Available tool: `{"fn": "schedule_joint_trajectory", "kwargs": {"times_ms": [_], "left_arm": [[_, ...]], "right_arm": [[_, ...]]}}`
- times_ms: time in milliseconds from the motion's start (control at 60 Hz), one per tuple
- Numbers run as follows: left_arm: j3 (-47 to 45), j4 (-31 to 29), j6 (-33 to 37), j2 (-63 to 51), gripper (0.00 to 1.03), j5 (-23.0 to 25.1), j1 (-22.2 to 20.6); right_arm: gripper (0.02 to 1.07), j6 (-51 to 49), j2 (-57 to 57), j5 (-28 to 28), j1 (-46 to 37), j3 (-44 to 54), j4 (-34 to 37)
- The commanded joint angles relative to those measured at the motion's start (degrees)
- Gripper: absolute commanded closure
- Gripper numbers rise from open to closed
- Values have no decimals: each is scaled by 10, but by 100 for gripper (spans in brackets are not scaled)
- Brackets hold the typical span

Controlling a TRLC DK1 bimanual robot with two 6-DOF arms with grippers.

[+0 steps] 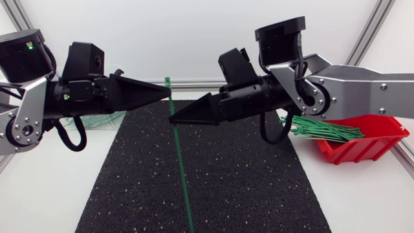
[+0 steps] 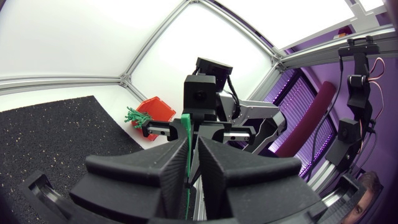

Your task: Take a green cable tie from the red box, thread the tail through the head to close it, then place it in the transparent bin on the left.

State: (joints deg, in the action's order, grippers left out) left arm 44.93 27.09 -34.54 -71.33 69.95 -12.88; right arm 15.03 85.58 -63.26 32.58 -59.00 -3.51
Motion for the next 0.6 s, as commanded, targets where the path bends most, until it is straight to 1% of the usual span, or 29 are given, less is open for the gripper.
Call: {"fn": "schedule_joint_trajectory", "kwargs": {"times_ms": [0,50,100,183,217,583], "left_arm": [[-8,10,-14,-11,92,-4,-4],[-8,10,-14,-11,92,-5,-4],[-8,11,-13,-11,96,-6,-7],[-8,12,-13,-11,98,-7,-7],[-8,12,-13,-12,100,-7,-8],[-9,12,-12,-12,100,-19,-14]], "right_arm": [[101,15,12,-4,6,13,-11],[101,15,12,-4,6,13,-11],[101,15,12,-4,6,13,-11],[101,15,12,-3,6,13,-11],[101,15,12,-3,6,13,-12],[101,16,13,5,3,14,-12]]}}
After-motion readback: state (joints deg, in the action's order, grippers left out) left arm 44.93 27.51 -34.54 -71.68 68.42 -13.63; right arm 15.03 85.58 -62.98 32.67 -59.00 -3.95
